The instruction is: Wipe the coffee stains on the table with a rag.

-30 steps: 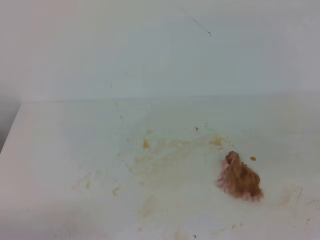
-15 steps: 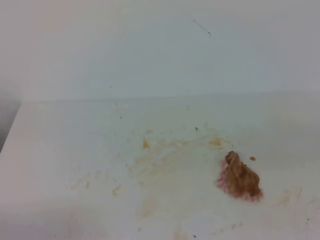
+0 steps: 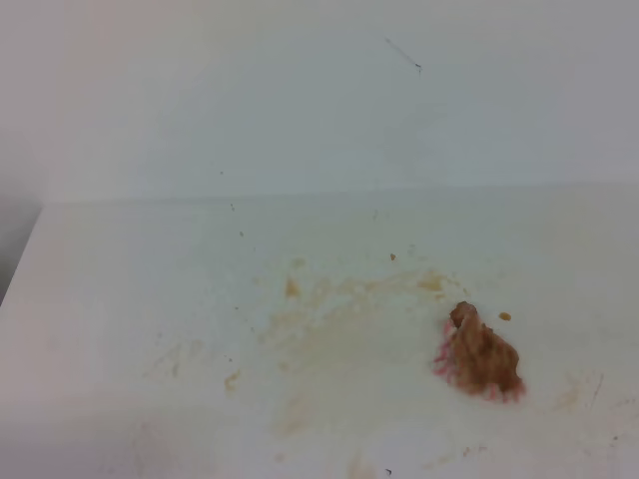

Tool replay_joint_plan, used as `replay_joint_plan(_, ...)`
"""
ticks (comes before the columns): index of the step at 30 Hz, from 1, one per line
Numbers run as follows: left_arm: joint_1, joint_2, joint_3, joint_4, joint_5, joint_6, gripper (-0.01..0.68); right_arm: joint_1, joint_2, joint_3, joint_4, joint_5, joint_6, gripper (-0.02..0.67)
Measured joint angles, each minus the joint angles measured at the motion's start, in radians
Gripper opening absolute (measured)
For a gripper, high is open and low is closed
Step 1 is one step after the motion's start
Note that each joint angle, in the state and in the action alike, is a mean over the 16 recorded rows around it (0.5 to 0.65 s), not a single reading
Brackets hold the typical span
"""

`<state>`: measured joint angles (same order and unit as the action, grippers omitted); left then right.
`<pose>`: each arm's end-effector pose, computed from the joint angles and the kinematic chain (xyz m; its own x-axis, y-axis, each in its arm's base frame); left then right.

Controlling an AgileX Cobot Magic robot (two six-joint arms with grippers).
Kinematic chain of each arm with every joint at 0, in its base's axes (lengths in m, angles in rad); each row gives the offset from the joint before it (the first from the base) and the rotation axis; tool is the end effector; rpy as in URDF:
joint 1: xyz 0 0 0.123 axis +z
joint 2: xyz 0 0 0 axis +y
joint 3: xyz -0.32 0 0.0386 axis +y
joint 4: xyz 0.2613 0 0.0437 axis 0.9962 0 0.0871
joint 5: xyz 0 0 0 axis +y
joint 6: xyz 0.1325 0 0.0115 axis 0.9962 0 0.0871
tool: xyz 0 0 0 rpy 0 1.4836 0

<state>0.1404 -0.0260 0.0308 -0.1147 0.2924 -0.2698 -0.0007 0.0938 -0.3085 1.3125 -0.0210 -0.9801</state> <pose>0.0706 0.0055 0.1682 -0.1501 -0.3953 -0.9062 -0.1761 0.9126 -0.3689 0.0578 -0.0027 0.3300 0.2924 0.3260 -0.8990 -0.0797 0.9451 0.3168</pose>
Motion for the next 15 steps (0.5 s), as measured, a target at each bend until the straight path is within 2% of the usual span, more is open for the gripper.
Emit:
replay_joint_plan(7,0.0,0.0,0.0,0.0,0.0,0.0,0.0,-0.075,-0.055,0.0,0.005,-0.01,0.0,-0.001)
replay_joint_plan(15,0.0,0.0,0.0,0.0,0.0,0.0,0.0,-0.089,-0.058,0.0,0.006,-0.01,0.0,-0.001)
